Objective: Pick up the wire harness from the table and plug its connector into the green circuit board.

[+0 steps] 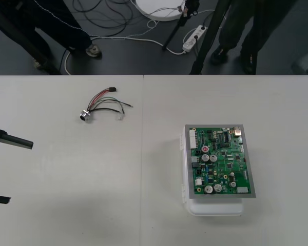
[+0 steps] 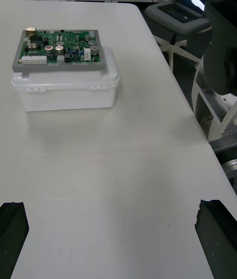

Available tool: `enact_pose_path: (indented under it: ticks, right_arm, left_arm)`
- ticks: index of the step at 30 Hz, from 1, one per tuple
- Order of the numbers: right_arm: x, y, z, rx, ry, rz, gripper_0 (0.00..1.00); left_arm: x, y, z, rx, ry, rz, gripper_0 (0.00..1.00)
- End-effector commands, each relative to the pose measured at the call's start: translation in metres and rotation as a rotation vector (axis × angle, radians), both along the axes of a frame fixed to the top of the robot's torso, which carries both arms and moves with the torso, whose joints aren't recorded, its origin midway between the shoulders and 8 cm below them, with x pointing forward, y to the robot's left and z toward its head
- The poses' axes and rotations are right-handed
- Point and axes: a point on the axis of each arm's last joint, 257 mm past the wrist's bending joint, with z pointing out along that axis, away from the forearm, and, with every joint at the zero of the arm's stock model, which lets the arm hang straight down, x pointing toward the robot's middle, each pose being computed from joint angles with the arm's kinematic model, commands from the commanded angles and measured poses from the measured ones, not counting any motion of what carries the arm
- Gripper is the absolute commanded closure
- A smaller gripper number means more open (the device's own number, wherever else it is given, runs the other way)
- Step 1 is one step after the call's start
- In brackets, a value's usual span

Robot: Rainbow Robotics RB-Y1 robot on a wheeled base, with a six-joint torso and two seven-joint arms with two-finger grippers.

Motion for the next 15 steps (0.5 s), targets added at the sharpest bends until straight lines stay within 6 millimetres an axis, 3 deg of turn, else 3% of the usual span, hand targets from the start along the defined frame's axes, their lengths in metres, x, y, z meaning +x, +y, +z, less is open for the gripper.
enact_pose_path:
  ticks: [1,15]
  right_arm:
    - [-0.0068,-0.0042,-0.002,-0.035,0.001,0.041,0.0]
    - [-0.0068,-0.0042,-0.002,-0.035,0.001,0.041,0.0]
  left_arm:
    - [0.0112,0.0042,0.0119,0.005,-0.001,0.045,0.0]
    - [0.0112,0.0042,0.0119,0.005,-0.001,0.045,0.0]
